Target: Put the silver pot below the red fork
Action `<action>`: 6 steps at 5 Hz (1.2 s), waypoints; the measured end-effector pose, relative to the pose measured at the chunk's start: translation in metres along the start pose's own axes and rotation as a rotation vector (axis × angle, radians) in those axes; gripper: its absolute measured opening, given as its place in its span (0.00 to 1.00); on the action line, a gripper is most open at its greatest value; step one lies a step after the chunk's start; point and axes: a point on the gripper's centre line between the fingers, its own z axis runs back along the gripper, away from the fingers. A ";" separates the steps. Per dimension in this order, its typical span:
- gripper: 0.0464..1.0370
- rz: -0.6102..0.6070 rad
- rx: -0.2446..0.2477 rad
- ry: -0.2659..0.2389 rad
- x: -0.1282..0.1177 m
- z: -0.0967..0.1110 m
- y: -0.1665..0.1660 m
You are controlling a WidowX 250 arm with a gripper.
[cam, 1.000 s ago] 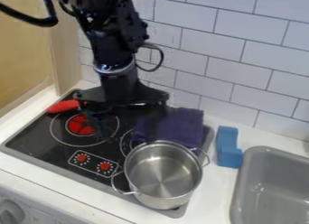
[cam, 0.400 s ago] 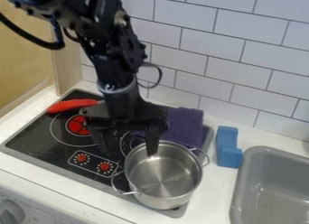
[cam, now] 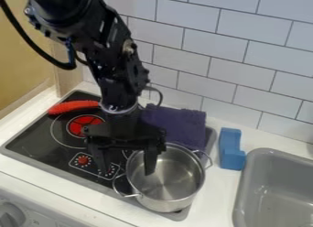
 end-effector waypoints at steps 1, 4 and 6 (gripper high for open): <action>0.89 0.003 -0.017 0.008 0.000 -0.008 -0.003; 0.08 0.002 -0.031 -0.018 0.003 -0.009 -0.005; 0.01 -0.006 -0.059 -0.022 0.000 -0.005 -0.009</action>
